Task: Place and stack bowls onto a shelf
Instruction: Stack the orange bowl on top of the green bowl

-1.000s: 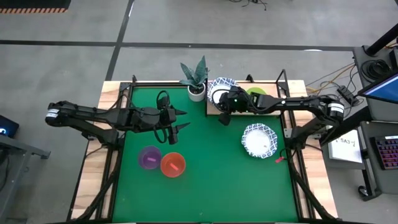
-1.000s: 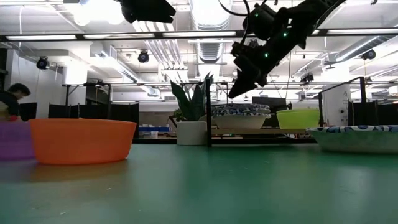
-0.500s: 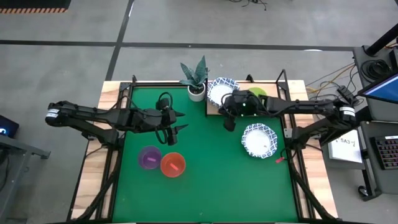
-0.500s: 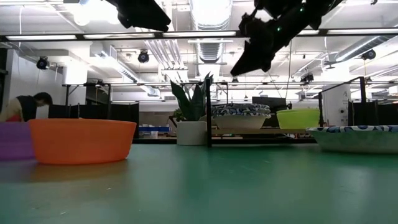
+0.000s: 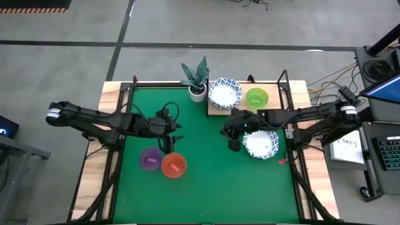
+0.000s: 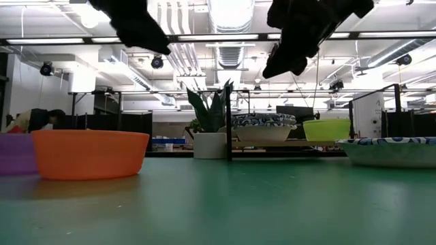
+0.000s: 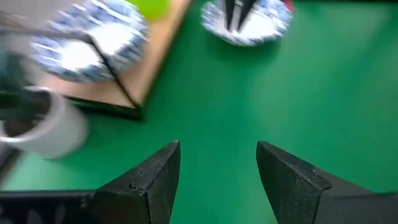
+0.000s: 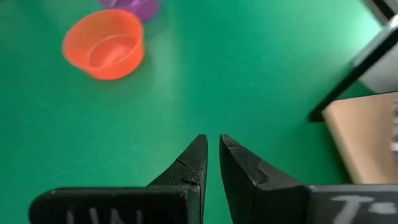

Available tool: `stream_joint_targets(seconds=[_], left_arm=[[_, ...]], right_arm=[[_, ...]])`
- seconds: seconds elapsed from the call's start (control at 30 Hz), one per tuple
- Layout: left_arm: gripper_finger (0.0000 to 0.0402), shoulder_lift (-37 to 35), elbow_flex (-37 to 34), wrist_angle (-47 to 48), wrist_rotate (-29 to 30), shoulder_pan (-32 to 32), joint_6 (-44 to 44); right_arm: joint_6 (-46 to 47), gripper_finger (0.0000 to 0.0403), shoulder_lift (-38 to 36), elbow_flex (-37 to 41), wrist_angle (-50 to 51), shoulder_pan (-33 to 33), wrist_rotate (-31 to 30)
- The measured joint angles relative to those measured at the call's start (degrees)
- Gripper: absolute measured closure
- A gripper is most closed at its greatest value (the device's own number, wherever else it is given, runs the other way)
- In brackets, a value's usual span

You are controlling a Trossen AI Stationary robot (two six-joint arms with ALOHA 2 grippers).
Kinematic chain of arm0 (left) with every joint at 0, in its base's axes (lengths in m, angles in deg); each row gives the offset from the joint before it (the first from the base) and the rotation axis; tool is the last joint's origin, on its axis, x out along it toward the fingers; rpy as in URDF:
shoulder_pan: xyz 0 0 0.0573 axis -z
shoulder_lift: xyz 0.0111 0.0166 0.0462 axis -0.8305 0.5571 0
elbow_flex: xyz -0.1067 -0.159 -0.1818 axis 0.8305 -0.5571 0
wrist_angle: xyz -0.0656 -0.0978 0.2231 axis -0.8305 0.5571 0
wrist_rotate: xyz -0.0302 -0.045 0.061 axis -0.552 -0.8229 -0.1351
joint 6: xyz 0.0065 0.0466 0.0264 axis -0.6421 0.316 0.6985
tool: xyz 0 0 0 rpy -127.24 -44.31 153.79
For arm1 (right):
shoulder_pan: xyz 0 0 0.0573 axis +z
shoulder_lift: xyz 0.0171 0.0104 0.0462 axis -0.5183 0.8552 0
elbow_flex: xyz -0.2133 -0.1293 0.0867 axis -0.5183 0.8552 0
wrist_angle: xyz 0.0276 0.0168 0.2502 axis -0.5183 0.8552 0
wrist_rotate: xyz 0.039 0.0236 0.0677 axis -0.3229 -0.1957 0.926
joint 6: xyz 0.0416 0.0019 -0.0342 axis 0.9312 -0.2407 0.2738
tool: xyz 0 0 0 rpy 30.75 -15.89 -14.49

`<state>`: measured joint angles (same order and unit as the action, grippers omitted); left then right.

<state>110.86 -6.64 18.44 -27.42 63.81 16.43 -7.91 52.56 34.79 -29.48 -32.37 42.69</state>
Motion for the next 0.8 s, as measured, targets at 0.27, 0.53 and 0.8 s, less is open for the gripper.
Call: stream_joint_targets(seconds=[0.27,0.53,0.8], left_arm=[[0.0208,3.0,-5.7,-0.2,-9.4,2.5,-3.9],[0.0208,11.3,-6.7,0.3,-10.2,3.1,-4.7],[0.0208,18.6,-6.7,2.8,-12.8,3.1,-6.1]], right_arm=[[1.8,0.0369,0.0,0.0,1.0,6.0,-0.2],[2.6,0.0369,0.0,0.0,4.0,11.2,-0.2],[2.9,0.0369,0.0,0.4,4.0,14.6,-0.7]])
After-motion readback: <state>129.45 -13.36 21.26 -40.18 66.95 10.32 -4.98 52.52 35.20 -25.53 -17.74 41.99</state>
